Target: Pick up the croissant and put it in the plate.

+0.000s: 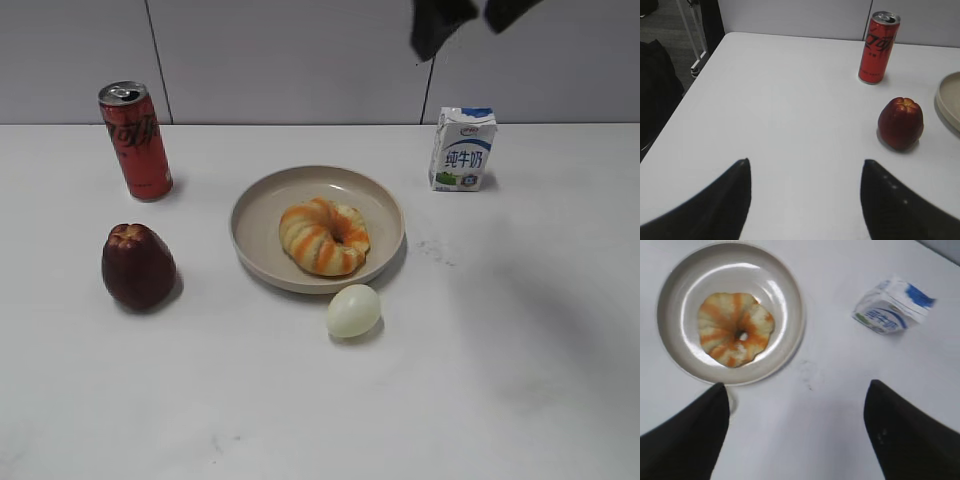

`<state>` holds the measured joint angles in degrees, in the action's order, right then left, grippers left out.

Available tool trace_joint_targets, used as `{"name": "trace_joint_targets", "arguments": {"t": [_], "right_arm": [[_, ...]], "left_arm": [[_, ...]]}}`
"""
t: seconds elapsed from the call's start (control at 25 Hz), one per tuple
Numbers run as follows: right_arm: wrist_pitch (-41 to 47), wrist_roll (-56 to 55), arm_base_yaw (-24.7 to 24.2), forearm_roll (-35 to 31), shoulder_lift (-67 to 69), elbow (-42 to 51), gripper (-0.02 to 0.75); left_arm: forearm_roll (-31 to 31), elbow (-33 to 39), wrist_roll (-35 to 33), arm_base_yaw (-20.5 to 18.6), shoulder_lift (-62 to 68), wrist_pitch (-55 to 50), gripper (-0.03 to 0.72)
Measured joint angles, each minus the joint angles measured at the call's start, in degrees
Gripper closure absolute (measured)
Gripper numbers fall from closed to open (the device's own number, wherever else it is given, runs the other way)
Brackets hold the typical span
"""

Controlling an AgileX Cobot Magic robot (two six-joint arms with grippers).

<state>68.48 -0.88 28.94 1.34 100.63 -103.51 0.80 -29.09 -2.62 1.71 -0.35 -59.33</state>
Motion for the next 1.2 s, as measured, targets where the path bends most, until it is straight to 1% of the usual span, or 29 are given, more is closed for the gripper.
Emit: {"name": "trace_joint_targets", "arguments": {"t": [0.08, 0.16, 0.28, 0.56, 0.72, 0.84, 1.0, 1.2], "right_arm": [[0.3, -1.02, -1.19, 1.09, -5.84, 4.56, 0.104], [0.67, -1.94, -1.4, 1.89, -11.82, 10.41, 0.111], [0.07, -3.57, -1.34, 1.68, -21.87, 21.66, 0.118], [-7.62, -4.36, -1.34, 0.99, -44.15, 47.57, 0.141], [-9.86, -4.48, -1.34, 1.09, -55.5, 59.48, 0.144], [-9.9, -4.48, -1.34, 1.41, -63.91, 66.02, 0.144], [-9.9, -4.48, -1.34, 1.53, -72.06, 71.97, 0.144], [-9.43, -4.04, -1.34, 1.96, -76.42, 74.06, 0.144]], "left_arm": [[0.0, 0.0, 0.0, 0.0, 0.0, 0.0, 0.185], [0.0, 0.0, 0.0, 0.0, 0.0, 0.0, 0.185], [0.0, 0.0, 0.0, 0.0, 0.0, 0.0, 0.185], [0.0, 0.0, 0.0, 0.0, 0.0, 0.0, 0.185], [0.0, 0.0, 0.0, 0.0, 0.0, 0.0, 0.185], [0.0, 0.0, 0.0, 0.0, 0.0, 0.0, 0.185], [0.0, 0.0, 0.0, 0.0, 0.0, 0.0, 0.185], [0.0, 0.0, 0.0, 0.0, 0.0, 0.0, 0.185]]}}
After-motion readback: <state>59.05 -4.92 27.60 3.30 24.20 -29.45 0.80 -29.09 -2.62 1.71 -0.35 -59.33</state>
